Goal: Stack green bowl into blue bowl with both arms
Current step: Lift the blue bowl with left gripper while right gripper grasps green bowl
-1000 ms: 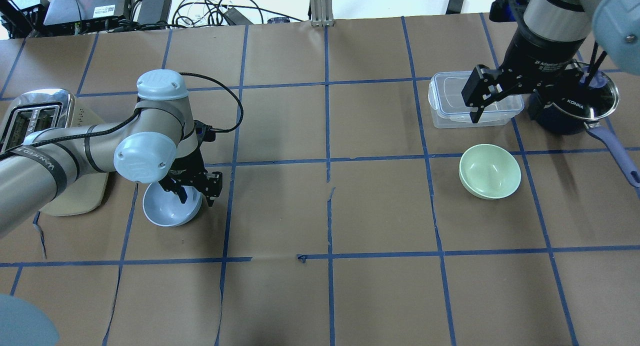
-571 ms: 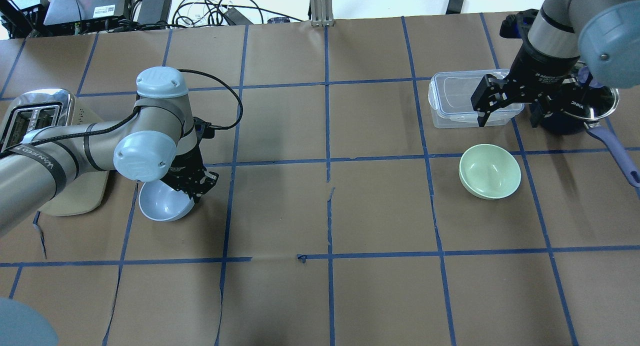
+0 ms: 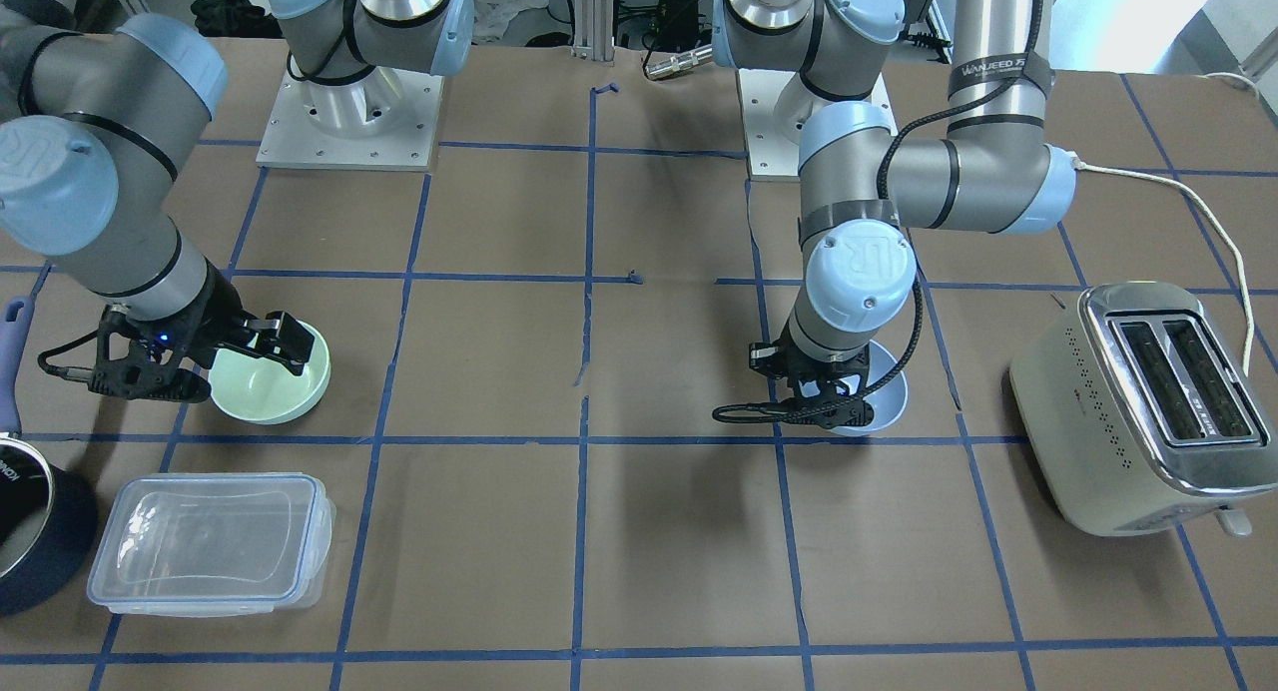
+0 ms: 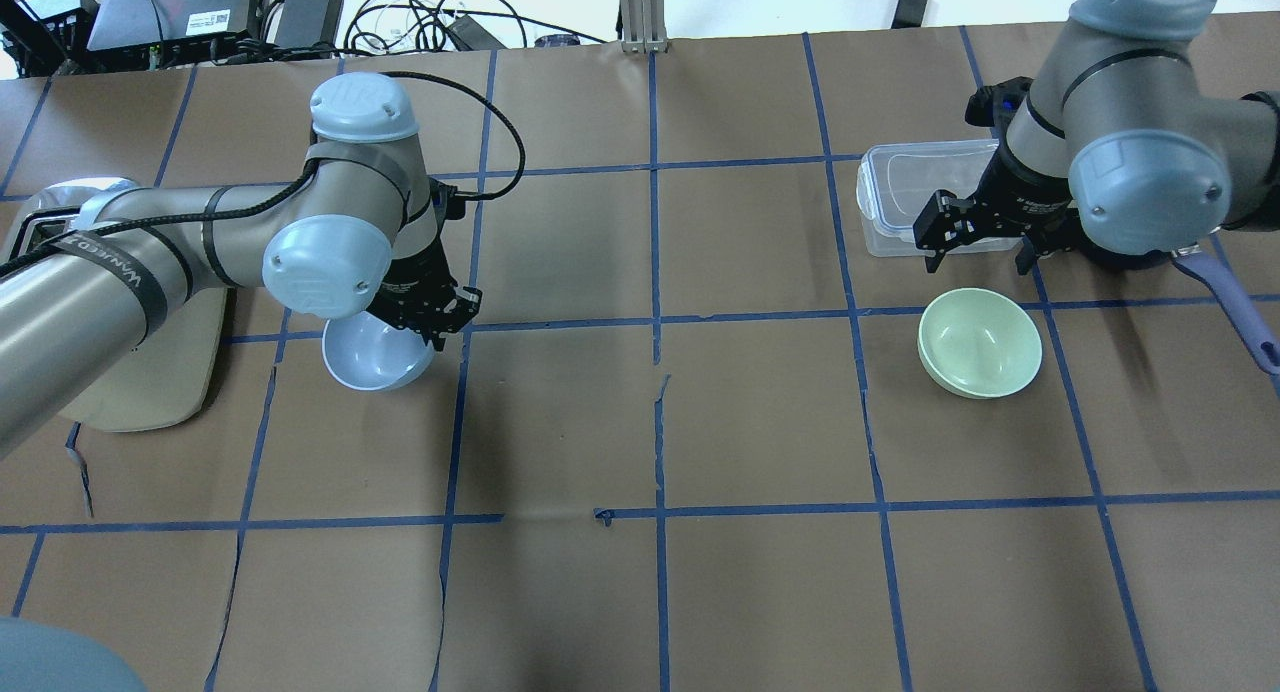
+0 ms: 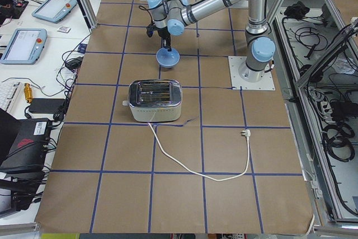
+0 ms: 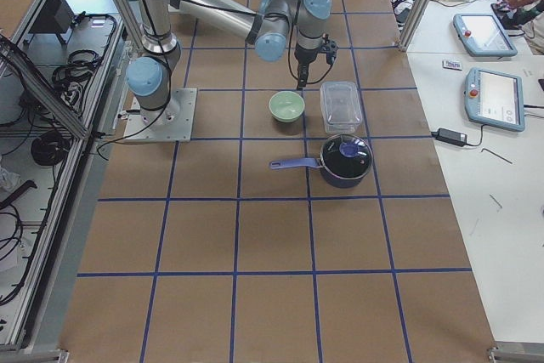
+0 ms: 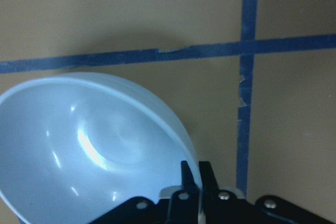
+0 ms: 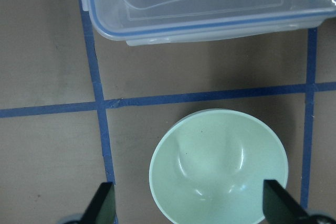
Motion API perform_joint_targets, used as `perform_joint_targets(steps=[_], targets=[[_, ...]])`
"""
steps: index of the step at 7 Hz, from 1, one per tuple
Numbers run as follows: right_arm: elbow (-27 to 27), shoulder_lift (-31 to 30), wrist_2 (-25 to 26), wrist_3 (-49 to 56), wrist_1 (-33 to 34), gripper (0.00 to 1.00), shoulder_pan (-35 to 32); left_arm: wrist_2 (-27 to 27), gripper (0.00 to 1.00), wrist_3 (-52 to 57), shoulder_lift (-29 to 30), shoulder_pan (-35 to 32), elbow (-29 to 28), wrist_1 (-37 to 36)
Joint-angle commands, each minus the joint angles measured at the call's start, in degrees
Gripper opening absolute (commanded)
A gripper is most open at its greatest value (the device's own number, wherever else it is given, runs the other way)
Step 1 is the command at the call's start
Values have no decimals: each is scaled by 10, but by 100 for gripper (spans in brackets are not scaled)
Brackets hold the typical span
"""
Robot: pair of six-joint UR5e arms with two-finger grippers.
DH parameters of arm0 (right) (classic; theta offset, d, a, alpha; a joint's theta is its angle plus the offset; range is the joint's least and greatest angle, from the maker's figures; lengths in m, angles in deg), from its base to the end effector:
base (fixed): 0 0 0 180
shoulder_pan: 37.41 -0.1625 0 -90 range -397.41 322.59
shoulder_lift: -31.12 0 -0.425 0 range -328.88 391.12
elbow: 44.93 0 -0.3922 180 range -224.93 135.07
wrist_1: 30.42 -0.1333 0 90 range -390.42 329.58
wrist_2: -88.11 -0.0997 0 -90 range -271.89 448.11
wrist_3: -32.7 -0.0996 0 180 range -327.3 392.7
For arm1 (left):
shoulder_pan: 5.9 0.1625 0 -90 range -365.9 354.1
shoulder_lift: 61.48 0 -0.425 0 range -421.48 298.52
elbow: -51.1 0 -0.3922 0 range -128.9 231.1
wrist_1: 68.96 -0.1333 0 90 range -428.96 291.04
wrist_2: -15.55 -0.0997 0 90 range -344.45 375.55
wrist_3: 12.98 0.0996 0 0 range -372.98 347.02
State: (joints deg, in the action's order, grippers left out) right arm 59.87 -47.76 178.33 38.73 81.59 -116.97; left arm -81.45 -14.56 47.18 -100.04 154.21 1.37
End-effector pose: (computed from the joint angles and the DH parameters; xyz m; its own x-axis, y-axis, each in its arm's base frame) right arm 0.0352 -0.5427 0.3019 -0.9970 0.0769 -0.0034 0.0765 0.9947 0.0682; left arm -0.1603 -0.5360 0.2411 -0.9897 0.0702 -0.1249 0.0433 0.9775 0.2063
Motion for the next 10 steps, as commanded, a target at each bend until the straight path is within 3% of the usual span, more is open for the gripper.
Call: perform_joint_targets(steps=[1,5,8,9,10], targets=[[15,40,0,-1,45,100,-1,18,0,-68,22,-79,-41,-6],[20,80,-1,-2,69,100,-1,65,0,-180,115,-193,-165,-22],[21,98,-1,3,75,100,-1,83,0,-214,152,-217,-193,-55],[20,98,-2,2,76,76,-1,79,72,-211,154,-218,-183,-62],[18,97,-1,-2,75,29,-1,77,100,-208,153,-219,-180,-69]])
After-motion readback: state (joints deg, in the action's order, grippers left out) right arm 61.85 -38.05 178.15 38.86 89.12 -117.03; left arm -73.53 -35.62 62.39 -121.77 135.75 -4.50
